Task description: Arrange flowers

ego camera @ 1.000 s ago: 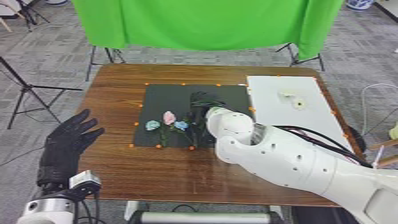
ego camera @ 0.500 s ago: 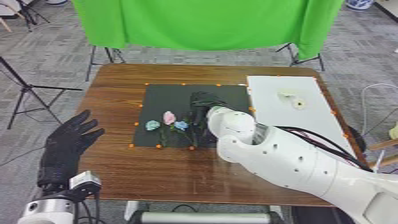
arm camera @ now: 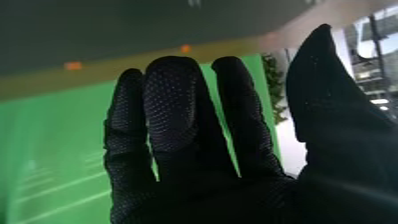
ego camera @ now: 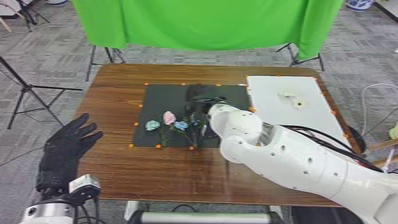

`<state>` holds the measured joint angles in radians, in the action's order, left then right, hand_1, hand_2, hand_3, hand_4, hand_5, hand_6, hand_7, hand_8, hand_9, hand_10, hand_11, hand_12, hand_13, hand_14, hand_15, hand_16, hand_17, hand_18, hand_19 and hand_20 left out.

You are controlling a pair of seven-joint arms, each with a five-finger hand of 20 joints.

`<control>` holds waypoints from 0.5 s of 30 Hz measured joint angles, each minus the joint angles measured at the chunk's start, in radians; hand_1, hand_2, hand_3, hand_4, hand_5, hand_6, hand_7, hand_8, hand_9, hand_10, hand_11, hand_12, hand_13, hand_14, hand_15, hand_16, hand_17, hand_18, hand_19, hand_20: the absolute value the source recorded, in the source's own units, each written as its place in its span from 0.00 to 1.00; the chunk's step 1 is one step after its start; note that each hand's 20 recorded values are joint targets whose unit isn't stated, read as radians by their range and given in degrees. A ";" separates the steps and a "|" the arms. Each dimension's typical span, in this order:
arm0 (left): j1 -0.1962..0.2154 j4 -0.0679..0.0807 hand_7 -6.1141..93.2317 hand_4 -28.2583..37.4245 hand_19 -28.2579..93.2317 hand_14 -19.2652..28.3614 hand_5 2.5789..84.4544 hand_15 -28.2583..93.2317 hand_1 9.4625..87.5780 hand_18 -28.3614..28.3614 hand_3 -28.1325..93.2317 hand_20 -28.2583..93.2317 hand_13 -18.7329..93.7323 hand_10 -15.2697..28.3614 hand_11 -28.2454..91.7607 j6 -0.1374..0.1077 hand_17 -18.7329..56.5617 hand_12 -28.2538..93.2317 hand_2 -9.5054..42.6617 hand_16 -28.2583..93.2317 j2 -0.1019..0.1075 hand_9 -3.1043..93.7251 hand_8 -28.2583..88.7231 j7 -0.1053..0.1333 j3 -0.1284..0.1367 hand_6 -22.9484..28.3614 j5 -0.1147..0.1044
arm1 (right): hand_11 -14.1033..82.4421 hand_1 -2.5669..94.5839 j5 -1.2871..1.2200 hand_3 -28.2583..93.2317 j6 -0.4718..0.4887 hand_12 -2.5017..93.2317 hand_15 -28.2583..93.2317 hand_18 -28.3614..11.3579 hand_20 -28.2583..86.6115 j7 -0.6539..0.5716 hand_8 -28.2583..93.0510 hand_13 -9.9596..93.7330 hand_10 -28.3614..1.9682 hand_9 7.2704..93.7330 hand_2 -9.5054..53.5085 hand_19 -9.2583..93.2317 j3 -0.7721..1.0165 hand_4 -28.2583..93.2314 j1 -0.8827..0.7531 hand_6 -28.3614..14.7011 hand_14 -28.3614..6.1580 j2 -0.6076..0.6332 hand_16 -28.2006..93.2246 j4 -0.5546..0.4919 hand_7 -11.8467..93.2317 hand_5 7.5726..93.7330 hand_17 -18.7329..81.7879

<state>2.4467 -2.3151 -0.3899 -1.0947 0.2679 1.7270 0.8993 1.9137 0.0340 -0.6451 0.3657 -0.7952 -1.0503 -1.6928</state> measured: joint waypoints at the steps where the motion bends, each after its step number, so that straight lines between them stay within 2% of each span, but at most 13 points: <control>1: 0.001 -0.001 0.21 0.12 0.71 0.95 0.44 0.66 0.20 0.91 0.92 0.23 0.41 0.78 0.46 -0.002 0.12 0.30 0.28 0.15 0.000 0.39 0.15 0.002 0.000 0.64 0.000 | 0.33 0.33 0.007 1.00 0.010 0.16 0.92 0.22 0.51 0.014 0.11 0.66 0.41 0.50 0.00 0.86 0.023 0.00 -0.007 0.59 0.55 0.013 0.29 -0.016 0.29 0.49 0.34; 5: 0.006 -0.005 0.21 0.12 0.71 0.95 0.44 0.66 0.20 0.91 0.92 0.23 0.41 0.79 0.46 -0.013 0.12 0.30 0.28 0.15 0.007 0.39 0.15 0.016 -0.002 0.64 -0.005 | 0.33 0.33 0.029 1.00 0.069 0.17 0.92 0.22 0.50 0.061 0.11 0.66 0.41 0.49 0.00 0.87 0.145 0.00 -0.052 0.59 0.55 0.075 0.29 -0.074 0.29 0.48 0.35; 10: 0.025 -0.007 0.21 0.12 0.71 0.95 0.44 0.66 0.20 0.91 0.92 0.23 0.41 0.78 0.46 -0.040 0.12 0.30 0.28 0.15 0.026 0.39 0.15 0.075 -0.017 0.64 -0.023 | 0.32 0.33 0.036 1.00 0.075 0.16 0.92 0.22 0.49 0.064 0.11 0.67 0.43 0.48 0.00 0.87 0.173 0.00 -0.059 0.58 0.56 0.188 0.29 -0.080 0.29 0.46 0.36; 15: 0.030 -0.007 0.22 0.12 0.71 0.95 0.44 0.66 0.20 0.91 0.92 0.23 0.41 0.78 0.46 -0.046 0.12 0.30 0.28 0.15 0.035 0.40 0.15 0.079 -0.020 0.64 -0.026 | 0.29 0.32 0.004 1.00 0.092 0.16 0.92 0.23 0.45 0.033 0.12 0.69 0.44 0.43 0.00 0.90 0.215 0.00 -0.085 0.57 0.58 0.302 0.29 -0.059 0.27 0.38 0.39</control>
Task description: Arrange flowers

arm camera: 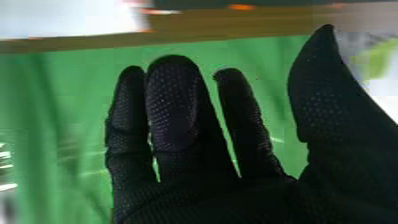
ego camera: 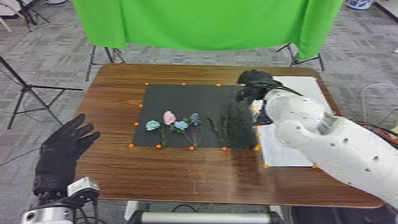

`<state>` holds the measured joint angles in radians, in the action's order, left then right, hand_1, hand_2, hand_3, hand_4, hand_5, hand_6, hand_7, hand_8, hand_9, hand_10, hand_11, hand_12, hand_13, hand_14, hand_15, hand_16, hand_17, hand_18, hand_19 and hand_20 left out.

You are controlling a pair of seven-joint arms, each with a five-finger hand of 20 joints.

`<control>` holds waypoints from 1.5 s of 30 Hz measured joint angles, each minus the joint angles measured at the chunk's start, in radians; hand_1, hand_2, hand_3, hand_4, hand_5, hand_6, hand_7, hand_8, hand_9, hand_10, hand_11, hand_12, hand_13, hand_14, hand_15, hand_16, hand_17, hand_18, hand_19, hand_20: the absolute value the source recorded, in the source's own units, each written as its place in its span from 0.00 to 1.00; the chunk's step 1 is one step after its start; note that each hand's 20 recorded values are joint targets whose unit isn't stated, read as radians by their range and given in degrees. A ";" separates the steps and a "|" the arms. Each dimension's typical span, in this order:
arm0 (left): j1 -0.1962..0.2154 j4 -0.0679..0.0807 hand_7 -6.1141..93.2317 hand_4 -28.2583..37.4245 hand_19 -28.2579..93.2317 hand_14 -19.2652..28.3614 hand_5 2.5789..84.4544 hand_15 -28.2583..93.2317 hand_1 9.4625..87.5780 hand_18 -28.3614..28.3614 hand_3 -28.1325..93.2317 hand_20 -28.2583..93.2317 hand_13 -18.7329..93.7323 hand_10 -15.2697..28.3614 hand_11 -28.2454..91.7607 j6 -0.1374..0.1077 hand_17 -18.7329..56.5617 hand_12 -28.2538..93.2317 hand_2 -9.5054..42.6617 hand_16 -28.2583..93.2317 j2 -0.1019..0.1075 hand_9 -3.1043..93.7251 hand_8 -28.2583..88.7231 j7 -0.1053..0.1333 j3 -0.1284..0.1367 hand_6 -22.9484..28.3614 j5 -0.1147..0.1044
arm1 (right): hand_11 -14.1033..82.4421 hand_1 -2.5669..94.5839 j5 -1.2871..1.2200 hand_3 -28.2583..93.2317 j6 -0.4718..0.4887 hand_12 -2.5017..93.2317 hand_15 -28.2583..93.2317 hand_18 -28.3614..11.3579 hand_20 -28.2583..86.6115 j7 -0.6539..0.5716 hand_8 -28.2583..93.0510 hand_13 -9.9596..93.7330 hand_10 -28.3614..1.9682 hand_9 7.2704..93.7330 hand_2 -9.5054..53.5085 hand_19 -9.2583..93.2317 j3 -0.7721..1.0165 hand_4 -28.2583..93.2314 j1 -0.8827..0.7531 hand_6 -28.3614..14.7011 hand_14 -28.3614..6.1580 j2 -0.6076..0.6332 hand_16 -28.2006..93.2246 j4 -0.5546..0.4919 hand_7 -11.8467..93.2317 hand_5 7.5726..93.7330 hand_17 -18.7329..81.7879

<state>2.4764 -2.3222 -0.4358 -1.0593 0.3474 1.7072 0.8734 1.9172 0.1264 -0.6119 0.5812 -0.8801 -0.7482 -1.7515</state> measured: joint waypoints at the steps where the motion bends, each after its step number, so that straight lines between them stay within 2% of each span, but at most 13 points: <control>1: 0.000 0.000 0.22 0.12 0.71 0.95 0.44 0.66 0.20 0.91 0.92 0.23 0.41 0.78 0.46 0.000 0.12 0.30 0.28 0.15 0.001 0.40 0.15 0.000 0.000 0.64 0.000 | 0.29 0.32 -0.014 1.00 0.008 0.16 0.92 0.23 0.45 -0.013 0.12 0.69 0.44 0.43 0.00 0.90 0.017 0.00 -0.011 0.57 0.58 0.019 0.29 0.006 0.27 0.37 0.40; 3: 0.000 0.000 0.22 0.12 0.71 0.95 0.44 0.66 0.20 0.91 0.92 0.22 0.41 0.78 0.46 0.000 0.12 0.30 0.28 0.15 0.001 0.40 0.15 -0.002 0.000 0.64 0.000 | 0.28 0.32 -0.045 1.00 0.027 0.16 0.92 0.23 0.44 -0.046 0.12 0.69 0.43 0.42 0.00 0.91 0.044 0.00 -0.027 0.57 0.59 0.056 0.29 0.023 0.27 0.37 0.40; 5: 0.000 -0.001 0.22 0.12 0.71 0.95 0.44 0.66 0.20 0.91 0.92 0.22 0.41 0.78 0.46 0.000 0.12 0.30 0.28 0.15 0.001 0.40 0.15 -0.003 0.000 0.64 0.000 | 0.28 0.32 -0.071 1.00 0.035 0.17 0.93 0.23 0.38 -0.082 0.11 0.69 0.42 0.41 0.00 0.94 0.050 0.00 -0.034 0.57 0.59 0.090 0.28 0.041 0.28 0.36 0.40; 14: -0.001 -0.002 0.22 0.11 0.71 0.95 0.44 0.66 0.20 0.91 0.92 0.22 0.41 0.78 0.46 0.001 0.12 0.30 0.28 0.15 -0.002 0.40 0.15 -0.011 -0.001 0.64 0.003 | 0.28 0.32 -0.100 1.00 0.041 0.16 0.95 0.22 0.35 -0.144 0.12 0.70 0.40 0.40 0.00 0.96 0.075 0.00 -0.064 0.56 0.61 0.183 0.28 0.080 0.28 0.35 0.41; 28: -0.007 -0.001 0.22 0.11 0.71 0.95 0.44 0.65 0.20 0.91 0.92 0.22 0.41 0.78 0.46 0.003 0.12 0.30 0.29 0.15 -0.004 0.40 0.15 -0.017 -0.009 0.63 0.004 | 0.29 0.32 -0.137 0.99 0.036 0.16 0.95 0.22 0.31 -0.175 0.12 0.71 0.43 0.41 0.00 0.98 0.056 0.00 -0.075 0.57 0.59 0.184 0.29 0.115 0.28 0.37 0.41; 33: -0.016 -0.001 0.22 0.11 0.71 0.95 0.44 0.65 0.20 0.91 0.92 0.22 0.41 0.78 0.46 0.005 0.12 0.30 0.29 0.15 -0.005 0.40 0.15 -0.022 -0.012 0.63 0.005 | 0.29 0.33 -0.151 0.99 0.036 0.16 0.94 0.22 0.30 -0.187 0.11 0.72 0.50 0.43 0.00 0.98 0.035 0.00 -0.066 0.59 0.59 0.178 0.29 0.130 0.28 0.40 0.41; 35: -0.018 -0.001 0.23 0.11 0.71 0.95 0.44 0.65 0.20 0.91 0.92 0.22 0.41 0.78 0.46 0.006 0.12 0.30 0.29 0.15 -0.006 0.40 0.15 -0.023 -0.012 0.63 0.005 | 0.30 0.33 -0.152 0.99 0.033 0.16 0.94 0.21 0.30 -0.188 0.11 0.73 0.56 0.46 0.00 0.98 0.030 0.00 -0.066 0.61 0.59 0.178 0.29 0.130 0.29 0.42 0.41; 39: -0.019 -0.001 0.23 0.11 0.71 0.95 0.44 0.65 0.20 0.91 0.92 0.22 0.41 0.78 0.46 0.008 0.12 0.30 0.29 0.15 -0.008 0.40 0.15 -0.026 -0.012 0.63 0.006 | 0.31 0.35 -0.146 0.98 -0.004 0.15 0.93 0.22 0.29 -0.185 0.11 0.75 0.56 0.53 0.00 0.97 -0.014 0.00 -0.051 0.64 0.59 0.183 0.29 0.130 0.29 0.48 0.42; 45: -0.025 -0.001 0.23 0.11 0.71 0.95 0.44 0.65 0.20 0.91 0.92 0.22 0.41 0.78 0.46 0.016 0.12 0.30 0.29 0.15 -0.017 0.40 0.15 -0.041 -0.010 0.63 0.011 | 0.34 0.43 -0.102 0.95 -0.141 0.16 0.90 0.26 0.27 -0.184 0.12 0.79 0.67 0.73 0.00 0.97 -0.166 0.00 0.024 0.72 0.67 0.195 0.32 0.132 0.33 0.65 0.45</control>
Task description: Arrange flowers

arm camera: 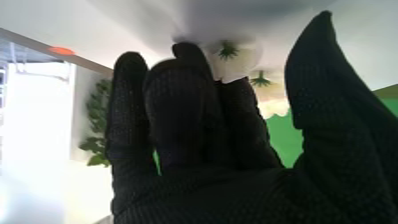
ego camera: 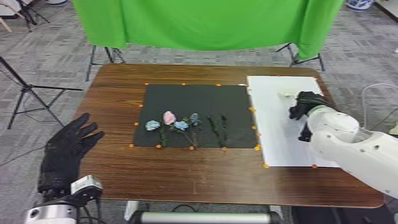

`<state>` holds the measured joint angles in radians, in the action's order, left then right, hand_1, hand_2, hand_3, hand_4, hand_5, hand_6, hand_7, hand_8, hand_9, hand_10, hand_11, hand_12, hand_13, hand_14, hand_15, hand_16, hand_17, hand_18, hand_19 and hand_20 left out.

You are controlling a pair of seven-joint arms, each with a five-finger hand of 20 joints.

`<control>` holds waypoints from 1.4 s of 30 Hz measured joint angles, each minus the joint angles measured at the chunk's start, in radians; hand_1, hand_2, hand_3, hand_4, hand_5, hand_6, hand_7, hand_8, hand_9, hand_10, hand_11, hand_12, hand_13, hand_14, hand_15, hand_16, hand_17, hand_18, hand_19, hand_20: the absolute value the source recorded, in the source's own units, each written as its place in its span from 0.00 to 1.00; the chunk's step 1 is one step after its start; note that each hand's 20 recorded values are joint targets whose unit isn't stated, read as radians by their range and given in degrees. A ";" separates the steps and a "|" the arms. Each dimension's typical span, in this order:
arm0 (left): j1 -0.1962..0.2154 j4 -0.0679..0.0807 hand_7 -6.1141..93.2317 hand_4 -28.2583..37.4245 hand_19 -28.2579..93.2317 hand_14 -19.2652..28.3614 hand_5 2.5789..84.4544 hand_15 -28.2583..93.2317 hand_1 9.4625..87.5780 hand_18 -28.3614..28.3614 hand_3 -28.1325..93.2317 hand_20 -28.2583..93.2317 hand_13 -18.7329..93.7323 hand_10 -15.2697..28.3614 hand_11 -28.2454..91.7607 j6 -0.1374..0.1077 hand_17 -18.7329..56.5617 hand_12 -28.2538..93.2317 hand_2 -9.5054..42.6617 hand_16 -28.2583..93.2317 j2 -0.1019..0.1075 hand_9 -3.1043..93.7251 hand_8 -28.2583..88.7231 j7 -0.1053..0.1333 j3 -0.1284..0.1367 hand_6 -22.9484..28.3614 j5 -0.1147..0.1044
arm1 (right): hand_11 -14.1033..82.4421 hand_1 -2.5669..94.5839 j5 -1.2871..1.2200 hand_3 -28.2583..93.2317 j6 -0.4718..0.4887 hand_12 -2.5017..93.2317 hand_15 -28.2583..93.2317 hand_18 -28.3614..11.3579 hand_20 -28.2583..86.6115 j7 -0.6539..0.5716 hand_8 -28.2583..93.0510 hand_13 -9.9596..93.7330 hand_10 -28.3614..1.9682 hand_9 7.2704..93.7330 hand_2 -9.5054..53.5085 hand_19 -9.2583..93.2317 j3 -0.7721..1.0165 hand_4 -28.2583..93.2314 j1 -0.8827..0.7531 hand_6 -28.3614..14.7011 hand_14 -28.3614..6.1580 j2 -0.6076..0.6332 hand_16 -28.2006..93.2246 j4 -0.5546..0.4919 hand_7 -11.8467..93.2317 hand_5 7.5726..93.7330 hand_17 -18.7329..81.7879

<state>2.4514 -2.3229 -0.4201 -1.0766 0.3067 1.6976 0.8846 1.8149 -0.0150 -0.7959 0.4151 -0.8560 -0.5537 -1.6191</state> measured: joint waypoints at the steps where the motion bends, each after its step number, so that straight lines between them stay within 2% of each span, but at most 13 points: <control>1: -0.002 0.000 0.23 0.11 0.71 0.95 0.44 0.65 0.20 0.91 0.92 0.22 0.41 0.78 0.46 0.001 0.12 0.30 0.29 0.15 -0.001 0.40 0.15 -0.002 0.000 0.63 0.000 | 0.33 0.46 0.008 0.93 -0.021 0.19 0.90 0.26 0.27 -0.001 0.14 0.80 0.69 0.76 0.00 0.97 -0.035 0.00 0.021 0.72 0.67 0.001 0.32 0.002 0.34 0.67 0.45; 4: -0.005 0.000 0.23 0.12 0.71 0.95 0.44 0.65 0.20 0.91 0.92 0.22 0.41 0.78 0.46 0.002 0.12 0.30 0.29 0.15 -0.002 0.40 0.15 -0.003 0.000 0.63 0.001 | 0.25 0.53 0.026 0.89 -0.065 0.31 0.89 0.28 0.26 -0.006 0.19 0.83 0.76 0.91 0.00 0.98 -0.110 0.00 0.073 0.74 0.70 0.001 0.34 0.010 0.38 0.78 0.48; 6: -0.007 0.000 0.23 0.12 0.71 0.95 0.44 0.65 0.20 0.91 0.92 0.22 0.41 0.78 0.46 0.002 0.12 0.30 0.29 0.15 -0.002 0.40 0.15 -0.003 -0.001 0.63 0.001 | 0.26 0.55 0.037 0.89 -0.089 0.35 0.89 0.29 0.26 -0.008 0.20 0.85 0.75 0.97 0.00 0.99 -0.147 0.00 0.095 0.75 0.72 0.000 0.34 0.016 0.38 0.83 0.49; 13: -0.006 0.000 0.23 0.11 0.71 0.95 0.44 0.65 0.20 0.91 0.92 0.22 0.41 0.78 0.46 0.001 0.12 0.30 0.29 0.15 -0.003 0.40 0.15 0.001 -0.001 0.63 -0.001 | 0.27 0.57 0.081 0.89 -0.262 0.37 0.89 0.28 0.26 -0.024 0.22 0.86 0.73 0.99 0.00 1.00 -0.330 0.00 0.186 0.71 0.75 0.001 0.35 0.026 0.35 0.87 0.50; 20: 0.012 -0.001 0.23 0.11 0.71 0.94 0.44 0.65 0.20 0.91 0.92 0.22 0.41 0.78 0.46 -0.015 0.12 0.30 0.29 0.15 0.003 0.40 0.15 0.030 0.000 0.63 -0.013 | 0.28 0.58 0.108 0.90 -0.296 0.37 0.89 0.27 0.26 -0.012 0.23 0.87 0.71 1.00 0.00 1.00 -0.334 0.00 0.224 0.71 0.75 -0.011 0.36 0.024 0.35 0.88 0.50; 25: 0.017 0.000 0.23 0.11 0.71 0.94 0.43 0.65 0.20 0.91 0.92 0.22 0.41 0.78 0.46 -0.034 0.12 0.30 0.29 0.15 0.031 0.40 0.14 0.075 -0.004 0.63 -0.032 | 0.28 0.58 0.113 0.90 -0.348 0.37 0.89 0.27 0.26 0.047 0.23 0.87 0.71 1.00 0.00 1.00 -0.395 0.00 0.315 0.70 0.75 -0.047 0.36 0.020 0.34 0.89 0.50; 28: 0.015 0.000 0.23 0.11 0.71 0.94 0.43 0.65 0.20 0.91 0.92 0.22 0.41 0.78 0.46 -0.040 0.12 0.30 0.29 0.15 0.049 0.40 0.14 0.085 -0.004 0.63 -0.037 | 0.28 0.58 0.120 0.90 -0.359 0.37 0.89 0.27 0.26 0.108 0.23 0.87 0.71 1.00 0.00 1.00 -0.397 0.00 0.349 0.70 0.75 -0.084 0.36 0.006 0.34 0.89 0.50; 34: 0.006 0.002 0.23 0.11 0.71 0.94 0.43 0.65 0.20 0.91 0.92 0.22 0.41 0.78 0.46 -0.040 0.12 0.30 0.29 0.15 0.058 0.40 0.14 0.085 -0.003 0.63 -0.038 | 0.27 0.57 0.181 0.90 -0.318 0.37 0.89 0.27 0.26 0.190 0.24 0.87 0.72 1.00 0.00 1.00 -0.252 0.00 0.288 0.70 0.75 -0.201 0.36 -0.022 0.33 0.89 0.50; 39: -0.001 0.002 0.23 0.11 0.71 0.94 0.43 0.65 0.20 0.91 0.92 0.22 0.42 0.78 0.46 -0.038 0.12 0.30 0.29 0.15 0.058 0.40 0.14 0.082 -0.002 0.63 -0.035 | 0.28 0.57 0.194 0.90 -0.311 0.36 0.89 0.27 0.27 0.191 0.24 0.88 0.72 1.00 0.00 1.00 -0.269 0.00 0.255 0.71 0.74 -0.298 0.36 -0.025 0.34 0.89 0.51; 40: -0.002 0.002 0.23 0.11 0.71 0.94 0.44 0.65 0.20 0.91 0.92 0.22 0.42 0.78 0.46 -0.036 0.12 0.30 0.29 0.15 0.056 0.40 0.14 0.077 0.000 0.63 -0.032 | 0.28 0.57 0.193 0.90 -0.310 0.36 0.89 0.27 0.28 0.190 0.23 0.88 0.72 1.00 0.00 1.00 -0.269 0.00 0.243 0.71 0.74 -0.311 0.36 -0.026 0.34 0.89 0.51; 42: -0.008 0.003 0.23 0.11 0.71 0.94 0.44 0.65 0.20 0.91 0.92 0.22 0.42 0.78 0.46 -0.023 0.12 0.30 0.29 0.15 0.048 0.40 0.14 0.049 0.009 0.63 -0.021 | 0.28 0.57 0.188 0.90 -0.310 0.36 0.90 0.27 0.28 0.182 0.24 0.88 0.72 1.00 0.00 1.00 -0.267 0.00 0.213 0.71 0.74 -0.326 0.36 -0.036 0.34 0.89 0.51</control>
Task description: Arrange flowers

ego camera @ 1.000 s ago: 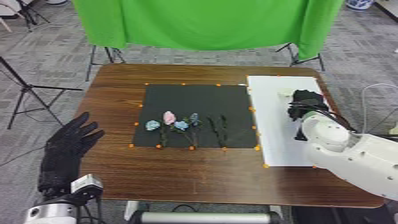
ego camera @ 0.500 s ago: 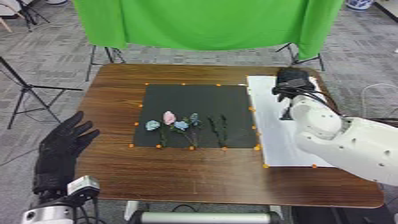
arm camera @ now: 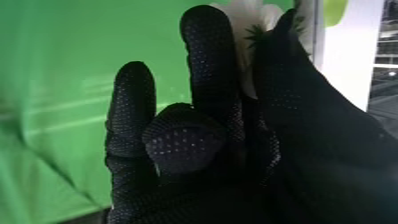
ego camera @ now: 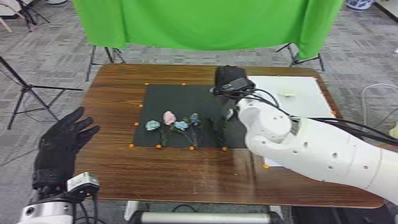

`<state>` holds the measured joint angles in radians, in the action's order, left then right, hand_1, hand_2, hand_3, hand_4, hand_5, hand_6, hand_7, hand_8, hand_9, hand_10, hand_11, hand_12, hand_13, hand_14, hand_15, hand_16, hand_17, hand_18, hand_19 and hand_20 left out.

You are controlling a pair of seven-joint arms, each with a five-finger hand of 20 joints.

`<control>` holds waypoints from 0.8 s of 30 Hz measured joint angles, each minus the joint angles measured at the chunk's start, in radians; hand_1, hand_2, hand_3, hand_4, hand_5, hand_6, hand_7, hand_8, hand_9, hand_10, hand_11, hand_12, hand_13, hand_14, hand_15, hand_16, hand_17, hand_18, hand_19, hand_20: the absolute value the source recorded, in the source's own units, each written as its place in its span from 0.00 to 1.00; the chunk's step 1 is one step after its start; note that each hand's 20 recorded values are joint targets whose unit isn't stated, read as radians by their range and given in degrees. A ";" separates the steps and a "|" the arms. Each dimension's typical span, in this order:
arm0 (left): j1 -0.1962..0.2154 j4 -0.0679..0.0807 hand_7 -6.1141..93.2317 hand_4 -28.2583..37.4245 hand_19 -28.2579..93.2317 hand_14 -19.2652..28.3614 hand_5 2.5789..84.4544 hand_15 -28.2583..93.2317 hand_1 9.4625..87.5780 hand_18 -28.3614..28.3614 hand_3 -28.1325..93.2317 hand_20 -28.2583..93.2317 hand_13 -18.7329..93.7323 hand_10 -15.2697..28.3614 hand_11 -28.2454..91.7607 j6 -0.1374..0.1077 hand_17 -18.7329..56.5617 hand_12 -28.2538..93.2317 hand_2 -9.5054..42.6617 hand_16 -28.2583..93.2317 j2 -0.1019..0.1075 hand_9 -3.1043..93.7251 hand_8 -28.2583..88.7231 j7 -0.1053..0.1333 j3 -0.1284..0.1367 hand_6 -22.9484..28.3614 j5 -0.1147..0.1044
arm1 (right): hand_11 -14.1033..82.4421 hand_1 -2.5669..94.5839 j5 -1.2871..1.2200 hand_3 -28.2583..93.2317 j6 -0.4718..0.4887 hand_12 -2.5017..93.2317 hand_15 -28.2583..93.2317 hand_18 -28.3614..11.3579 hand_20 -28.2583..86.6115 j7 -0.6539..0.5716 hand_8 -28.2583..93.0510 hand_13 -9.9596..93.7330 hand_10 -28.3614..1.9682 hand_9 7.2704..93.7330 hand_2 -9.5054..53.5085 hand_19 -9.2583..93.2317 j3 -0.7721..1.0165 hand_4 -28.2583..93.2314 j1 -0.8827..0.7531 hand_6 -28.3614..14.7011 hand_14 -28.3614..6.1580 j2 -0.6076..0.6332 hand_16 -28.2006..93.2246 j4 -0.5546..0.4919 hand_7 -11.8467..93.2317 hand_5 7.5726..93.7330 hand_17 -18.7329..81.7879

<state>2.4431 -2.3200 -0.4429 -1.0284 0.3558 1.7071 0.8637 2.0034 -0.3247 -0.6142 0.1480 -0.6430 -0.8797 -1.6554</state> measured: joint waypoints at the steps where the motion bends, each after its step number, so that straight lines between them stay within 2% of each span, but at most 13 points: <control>1: -0.006 0.001 0.23 0.11 0.71 0.94 0.44 0.65 0.20 0.91 0.92 0.22 0.41 0.78 0.46 0.008 0.13 0.30 0.29 0.15 -0.005 0.40 0.14 -0.019 0.006 0.63 0.005 | 0.28 0.57 -0.005 0.90 -0.001 0.36 0.90 0.27 0.28 -0.008 0.24 0.87 0.72 1.00 0.00 1.00 -0.001 0.00 -0.014 0.71 0.74 -0.002 0.36 -0.007 0.34 0.89 0.51; 3: -0.017 0.001 0.23 0.11 0.71 0.94 0.44 0.65 0.20 0.91 0.92 0.22 0.41 0.78 0.46 0.022 0.13 0.30 0.30 0.15 -0.016 0.40 0.14 -0.048 0.017 0.63 0.012 | 0.28 0.57 -0.017 0.90 -0.006 0.37 0.90 0.27 0.28 -0.032 0.24 0.87 0.72 1.00 0.00 1.00 -0.017 0.00 -0.031 0.71 0.74 0.000 0.37 -0.016 0.34 0.89 0.51; 5: -0.023 0.001 0.23 0.11 0.71 0.94 0.44 0.65 0.20 0.91 0.92 0.22 0.41 0.78 0.46 0.032 0.12 0.30 0.29 0.15 -0.025 0.40 0.14 -0.056 0.026 0.63 0.015 | 0.28 0.57 -0.028 0.90 -0.013 0.37 0.90 0.27 0.28 -0.059 0.24 0.87 0.71 1.00 0.00 1.00 -0.051 0.00 -0.032 0.71 0.73 0.006 0.37 -0.017 0.34 0.89 0.50; 8: -0.024 0.002 0.23 0.11 0.71 0.94 0.44 0.65 0.20 0.91 0.92 0.22 0.42 0.78 0.46 0.036 0.12 0.30 0.30 0.15 -0.032 0.40 0.14 -0.053 0.032 0.63 0.016 | 0.28 0.57 -0.043 0.90 -0.019 0.37 0.90 0.27 0.28 -0.081 0.24 0.87 0.71 1.00 0.00 1.00 -0.086 0.00 -0.030 0.71 0.73 0.017 0.37 -0.015 0.34 0.89 0.50; 18: -0.039 0.010 0.23 0.11 0.71 0.94 0.44 0.65 0.20 0.91 0.92 0.23 0.42 0.78 0.46 0.042 0.13 0.30 0.29 0.15 -0.033 0.40 0.14 -0.046 0.027 0.63 0.016 | 0.28 0.55 -0.071 0.92 -0.023 0.38 0.90 0.28 0.28 -0.091 0.23 0.85 0.71 0.98 0.00 0.99 -0.087 0.00 -0.016 0.71 0.72 0.031 0.36 0.006 0.35 0.86 0.48; 24: -0.053 0.014 0.23 0.11 0.71 0.93 0.44 0.65 0.19 0.91 0.92 0.23 0.42 0.77 0.46 0.046 0.13 0.30 0.30 0.15 -0.034 0.40 0.14 -0.048 0.026 0.63 0.017 | 0.28 0.54 -0.119 0.92 -0.149 0.38 0.90 0.27 0.28 -0.103 0.22 0.83 0.70 0.95 0.00 0.99 -0.119 0.00 0.005 0.70 0.70 0.019 0.36 0.015 0.36 0.83 0.47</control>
<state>2.3900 -2.3064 -0.3967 -1.0624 0.3082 1.7326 0.8803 1.8845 -0.4733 -0.7168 0.0287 -0.6375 -0.8608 -1.6401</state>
